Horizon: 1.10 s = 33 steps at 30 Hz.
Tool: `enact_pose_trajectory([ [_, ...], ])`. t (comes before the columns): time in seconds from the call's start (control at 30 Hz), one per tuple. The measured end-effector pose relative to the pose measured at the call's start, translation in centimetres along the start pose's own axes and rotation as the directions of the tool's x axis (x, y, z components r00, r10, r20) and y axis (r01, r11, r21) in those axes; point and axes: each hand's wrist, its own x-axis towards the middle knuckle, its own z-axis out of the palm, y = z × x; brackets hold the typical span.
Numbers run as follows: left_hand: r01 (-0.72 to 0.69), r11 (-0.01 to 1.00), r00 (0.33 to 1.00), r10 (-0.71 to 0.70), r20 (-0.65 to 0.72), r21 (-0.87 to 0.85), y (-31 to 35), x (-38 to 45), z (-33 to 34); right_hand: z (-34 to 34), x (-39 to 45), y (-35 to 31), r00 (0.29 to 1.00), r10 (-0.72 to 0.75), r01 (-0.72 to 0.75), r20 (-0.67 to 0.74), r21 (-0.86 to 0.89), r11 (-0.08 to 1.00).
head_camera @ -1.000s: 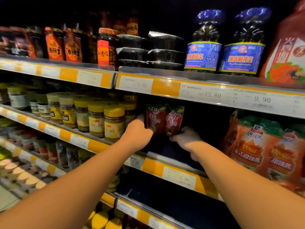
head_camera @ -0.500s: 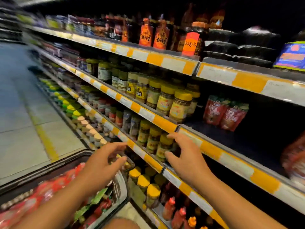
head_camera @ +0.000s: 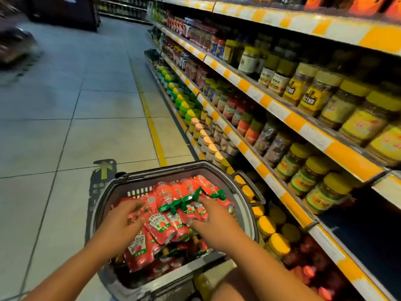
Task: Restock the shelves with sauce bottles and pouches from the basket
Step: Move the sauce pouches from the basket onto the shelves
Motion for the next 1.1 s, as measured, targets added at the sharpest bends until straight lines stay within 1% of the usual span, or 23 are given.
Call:
enact_pose_trajectory([
  [0.1, 0.092, 0.996, 0.995, -0.092, -0.04, -0.006, -2.0, -0.1, 0.5, 2.2, 2.8, -0.7, 0.997, 0.06, -0.059, 0.046, -0.026, 0.998],
  [0.17, 0.124, 0.992, 0.991, -0.125, -0.045, -0.027, -3.0, -0.1, 1.0, 3.4, 4.6, -0.9, 0.995, 0.091, -0.089, 0.051, -0.055, 0.995],
  [0.23, 0.129, 0.991, 0.991, -0.13, -0.034, -0.037, -3.7, 0.3, 1.4, 4.6, 6.1, -1.0, 0.992, 0.116, -0.113, 0.047, -0.062, 0.992],
  [0.37, 0.117, 0.993, 0.992, -0.116, -0.039, 0.026, -4.2, 1.8, 2.3, 6.9, 8.4, -0.1, 0.99, 0.14, -0.139, 0.007, -0.085, 0.987],
  [0.4, 0.112, 0.993, 0.993, -0.111, -0.045, 0.034, -4.2, 2.2, 2.5, 7.3, 8.7, 0.4, 0.991, 0.135, -0.135, -0.009, -0.115, 0.984],
  [0.47, 0.101, 0.994, 0.994, -0.099, -0.055, 0.036, -4.1, 3.0, 3.1, 7.8, 9.4, 1.2, 0.993, 0.104, -0.115, -0.061, -0.236, 0.965],
  [0.57, 0.066, 0.996, 0.996, -0.062, -0.071, 0.059, -3.5, 4.5, 4.3, 7.8, 10.3, 2.0, 0.99, 0.015, -0.07, -0.143, -0.388, 0.919],
  [0.63, 0.011, 0.994, 0.999, -0.005, -0.051, 0.108, -2.8, 5.6, 5.3, 8.0, 10.7, 2.2, 0.991, -0.006, -0.051, -0.135, -0.416, 0.908],
  [0.7, -0.047, 0.98, 0.999, 0.048, -0.001, 0.194, -2.1, 6.8, 6.5, 8.4, 10.9, 2.4, 0.994, -0.008, -0.04, -0.108, -0.436, 0.899],
  [0.77, -0.068, 0.947, 0.998, 0.06, 0.037, 0.313, -1.7, 7.7, 7.6, 8.8, 11.1, 2.5, 0.995, -0.023, -0.025, -0.099, -0.466, 0.884],
  [0.83, -0.054, 0.911, 0.998, 0.036, 0.053, 0.409, -1.5, 8.4, 8.6, 9.1, 11.3, 2.5, 0.993, -0.04, -0.017, -0.109, -0.476, 0.879],
  [0.93, -0.033, 0.888, 0.999, 0.01, 0.051, 0.458, -1.8, 9.0, 9.4, 9.2, 11.5, 2.5, 0.99, -0.054, -0.016, -0.13, -0.482, 0.876],
  [1.1, -0.061, 0.87, 0.998, 0.064, 0.009, 0.489, -1.9, 9.8, 9.7, 9.2, 12.2, 2.4, 0.982, -0.057, -0.023, -0.18, -0.416, 0.909],
])
